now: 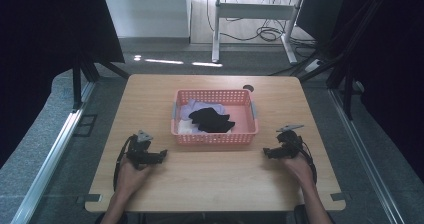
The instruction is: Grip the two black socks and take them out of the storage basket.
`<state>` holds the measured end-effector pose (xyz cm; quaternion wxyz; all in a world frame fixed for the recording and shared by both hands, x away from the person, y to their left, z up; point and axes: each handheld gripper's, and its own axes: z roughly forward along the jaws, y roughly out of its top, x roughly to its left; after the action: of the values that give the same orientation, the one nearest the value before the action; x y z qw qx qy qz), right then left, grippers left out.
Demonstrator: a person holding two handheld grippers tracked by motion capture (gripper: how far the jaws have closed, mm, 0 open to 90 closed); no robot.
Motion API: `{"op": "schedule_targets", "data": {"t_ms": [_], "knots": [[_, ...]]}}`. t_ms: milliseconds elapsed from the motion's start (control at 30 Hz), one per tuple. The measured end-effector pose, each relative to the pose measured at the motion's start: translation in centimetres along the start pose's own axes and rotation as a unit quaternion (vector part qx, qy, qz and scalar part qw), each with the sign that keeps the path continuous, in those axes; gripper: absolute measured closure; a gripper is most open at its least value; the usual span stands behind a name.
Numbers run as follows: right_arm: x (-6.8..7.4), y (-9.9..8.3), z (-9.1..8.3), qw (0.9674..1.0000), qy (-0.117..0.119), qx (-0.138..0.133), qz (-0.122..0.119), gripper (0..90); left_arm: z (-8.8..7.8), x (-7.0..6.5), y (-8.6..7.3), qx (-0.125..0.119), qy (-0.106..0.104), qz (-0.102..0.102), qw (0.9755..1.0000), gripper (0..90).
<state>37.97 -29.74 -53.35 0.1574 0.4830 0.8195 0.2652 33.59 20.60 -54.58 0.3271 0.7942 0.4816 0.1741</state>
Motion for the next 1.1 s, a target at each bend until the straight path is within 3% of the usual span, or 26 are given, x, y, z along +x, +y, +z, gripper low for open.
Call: {"op": "schedule_targets", "data": {"t_ms": [33,333,633,967,1100], "knots": [[0.05,-0.19,0.04,0.9999,0.003,-0.011,-0.004,0.0,0.0,-0.01,0.0,0.0,0.0,0.0,1.0,12.3],[0.1,-0.47,0.0,0.9998,0.004,-0.02,-0.007,0.0,0.01,-0.02,0.01,0.001,0.0,0.001,1.0,12.1],[0.08,-0.43,0.0,0.9998,0.005,-0.019,-0.007,0.0,0.01,-0.02,0.01,0.0,0.0,0.001,1.0,12.1],[0.2,-0.02,-0.31,0.9997,0.019,0.006,-0.015,0.0,0.01,-0.02,0.0,0.0,0.0,0.001,1.0,12.2],[0.18,0.37,-0.82,0.9995,0.026,-0.005,-0.015,0.0,0.01,-0.02,0.0,0.0,0.0,0.0,1.0,12.2]]}}
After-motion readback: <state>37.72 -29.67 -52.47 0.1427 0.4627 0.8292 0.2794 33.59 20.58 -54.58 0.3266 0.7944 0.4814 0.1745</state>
